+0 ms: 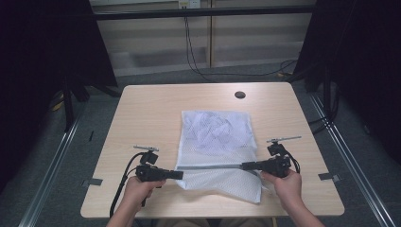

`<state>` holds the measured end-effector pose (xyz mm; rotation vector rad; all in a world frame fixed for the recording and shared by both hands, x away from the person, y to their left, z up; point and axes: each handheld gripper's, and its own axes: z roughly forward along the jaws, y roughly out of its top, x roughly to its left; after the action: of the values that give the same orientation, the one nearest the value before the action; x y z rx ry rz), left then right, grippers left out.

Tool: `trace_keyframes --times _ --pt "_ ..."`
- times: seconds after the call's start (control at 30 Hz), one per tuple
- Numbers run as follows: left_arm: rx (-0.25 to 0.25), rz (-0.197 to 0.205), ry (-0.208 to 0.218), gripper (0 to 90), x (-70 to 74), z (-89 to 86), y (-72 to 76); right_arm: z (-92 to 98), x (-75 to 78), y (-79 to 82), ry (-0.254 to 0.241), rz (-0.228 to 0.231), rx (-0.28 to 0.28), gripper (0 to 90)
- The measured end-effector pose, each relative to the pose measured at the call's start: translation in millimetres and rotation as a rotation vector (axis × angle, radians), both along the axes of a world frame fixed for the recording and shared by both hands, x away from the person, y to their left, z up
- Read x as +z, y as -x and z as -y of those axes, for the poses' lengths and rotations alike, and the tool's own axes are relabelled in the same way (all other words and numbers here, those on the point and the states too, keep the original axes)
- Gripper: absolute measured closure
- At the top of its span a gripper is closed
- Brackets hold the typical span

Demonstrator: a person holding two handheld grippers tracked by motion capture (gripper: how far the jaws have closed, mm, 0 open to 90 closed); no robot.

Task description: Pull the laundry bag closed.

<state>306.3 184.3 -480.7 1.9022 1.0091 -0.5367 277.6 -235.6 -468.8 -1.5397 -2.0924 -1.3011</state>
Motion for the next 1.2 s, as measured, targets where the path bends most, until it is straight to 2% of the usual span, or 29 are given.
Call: trace_keyframes --times 0.5,0.9,0.97,1.2 --pt "0.004 0.007 -0.006 88.3 -0.4 -0.2 -0.4 29.1 0.8 7.5 0.01 -0.001 -0.051 86.9" --pt "0.003 -0.003 -0.004 88.3 -0.1 0.6 0.6 31.4 0.7 8.9 0.014 0.008 -0.049 86.9" --pt "-0.002 0.005 -0.014 88.4 0.0 -1.2 -0.1 31.4 0.7 9.1 0.021 0.009 -0.053 86.9" --pt "0.0 0.002 -0.01 88.4 0.1 -1.8 -0.2 36.4 0.7 10.8 0.009 0.001 -0.064 86.9"
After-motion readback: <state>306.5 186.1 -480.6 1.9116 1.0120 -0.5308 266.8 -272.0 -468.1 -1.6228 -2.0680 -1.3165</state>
